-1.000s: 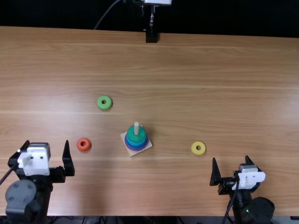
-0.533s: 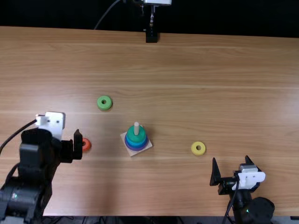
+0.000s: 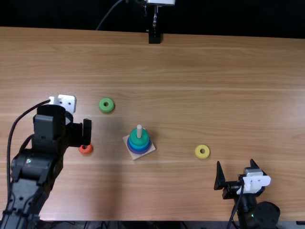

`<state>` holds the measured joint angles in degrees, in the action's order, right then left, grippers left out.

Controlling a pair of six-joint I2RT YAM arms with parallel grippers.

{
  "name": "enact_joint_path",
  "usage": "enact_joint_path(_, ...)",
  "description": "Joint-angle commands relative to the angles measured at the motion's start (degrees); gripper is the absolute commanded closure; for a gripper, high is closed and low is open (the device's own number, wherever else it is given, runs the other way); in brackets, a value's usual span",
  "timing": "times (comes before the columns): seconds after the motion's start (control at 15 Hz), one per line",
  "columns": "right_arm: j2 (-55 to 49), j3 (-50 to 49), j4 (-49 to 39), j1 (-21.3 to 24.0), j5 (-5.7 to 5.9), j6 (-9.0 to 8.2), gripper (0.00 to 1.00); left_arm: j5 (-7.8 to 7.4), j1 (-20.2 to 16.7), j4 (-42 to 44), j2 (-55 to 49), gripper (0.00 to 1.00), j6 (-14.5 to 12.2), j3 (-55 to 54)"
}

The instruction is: Build the Hanoi tower: stack the rings onto the peg from bottom to top in this color order: purple, dark blue, light blue, dark green, light green, yellow, orange.

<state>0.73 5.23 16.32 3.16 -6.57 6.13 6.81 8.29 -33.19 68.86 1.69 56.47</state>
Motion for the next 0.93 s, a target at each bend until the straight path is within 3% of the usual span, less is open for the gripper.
enact_joint_path(0.0,-0.73,-4.09,2.20,0.88,0.35,0.30,0.00,-0.59,0.49,0.07,3.47,0.00,-0.22,4.18)
enact_joint_path(0.33,-0.73,-4.09,2.20,0.88,0.35,0.30,0.00,-1.01,1.29,-0.67,20.88,0.00,-0.22,13.32)
enact_joint_path(0.53,-0.73,-4.09,2.20,0.88,0.35,0.30,0.00,-7.86,2.60,-6.47,32.57,0.00,-0.11,22.63)
enact_joint_path(0.87,-0.73,-4.09,2.20,0.88,0.35,0.30,0.00,-8.39,3.83,-11.74,47.16,0.00,-0.22,34.94)
